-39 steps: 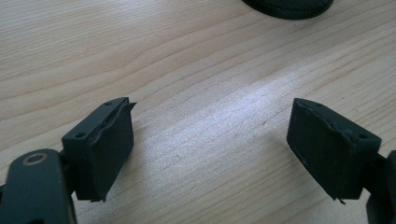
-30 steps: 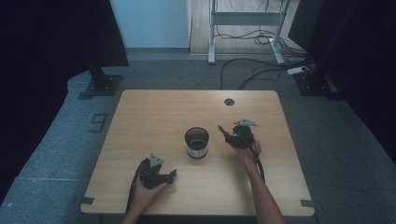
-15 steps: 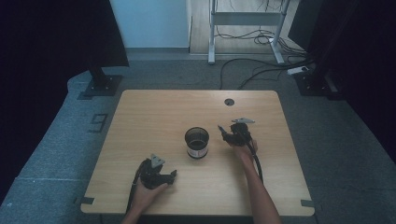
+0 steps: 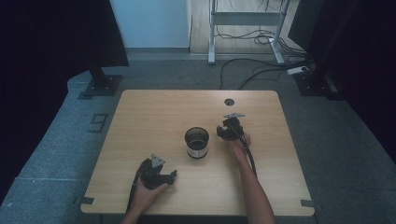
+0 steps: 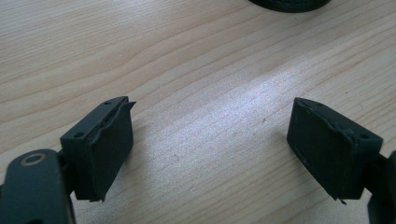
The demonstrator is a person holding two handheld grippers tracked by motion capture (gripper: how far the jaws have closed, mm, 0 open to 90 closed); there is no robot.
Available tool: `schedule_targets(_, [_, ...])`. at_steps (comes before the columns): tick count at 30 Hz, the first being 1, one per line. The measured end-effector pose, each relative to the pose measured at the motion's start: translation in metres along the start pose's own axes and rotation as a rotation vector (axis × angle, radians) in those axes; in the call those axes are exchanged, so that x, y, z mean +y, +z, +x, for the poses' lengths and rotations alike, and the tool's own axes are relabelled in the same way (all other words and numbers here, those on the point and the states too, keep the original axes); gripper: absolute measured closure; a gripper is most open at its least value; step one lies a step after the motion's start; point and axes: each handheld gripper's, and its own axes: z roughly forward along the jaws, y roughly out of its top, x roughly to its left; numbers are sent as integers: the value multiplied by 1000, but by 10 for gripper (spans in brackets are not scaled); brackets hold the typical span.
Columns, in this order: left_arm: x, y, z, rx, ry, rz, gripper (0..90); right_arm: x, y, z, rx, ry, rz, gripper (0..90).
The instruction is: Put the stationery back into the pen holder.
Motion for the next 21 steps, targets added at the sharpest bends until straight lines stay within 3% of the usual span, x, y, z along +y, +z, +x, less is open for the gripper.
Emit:
schedule_targets(2, [0, 0, 0, 0, 0, 0, 147, 0, 3, 0, -27, -13, 0, 478])
schedule_targets(9, [0, 0, 0, -1, 1, 0, 147, -4, 10, -3, -37, -16, 18, 499])
schedule_targets(18, [0, 0, 0, -2, 2, 0, 147, -4, 10, 1, -15, -35, 12, 751])
schedule_targets(21, [0, 0, 0, -1, 2, -1, 147, -3, 10, -1, -22, -33, 15, 786])
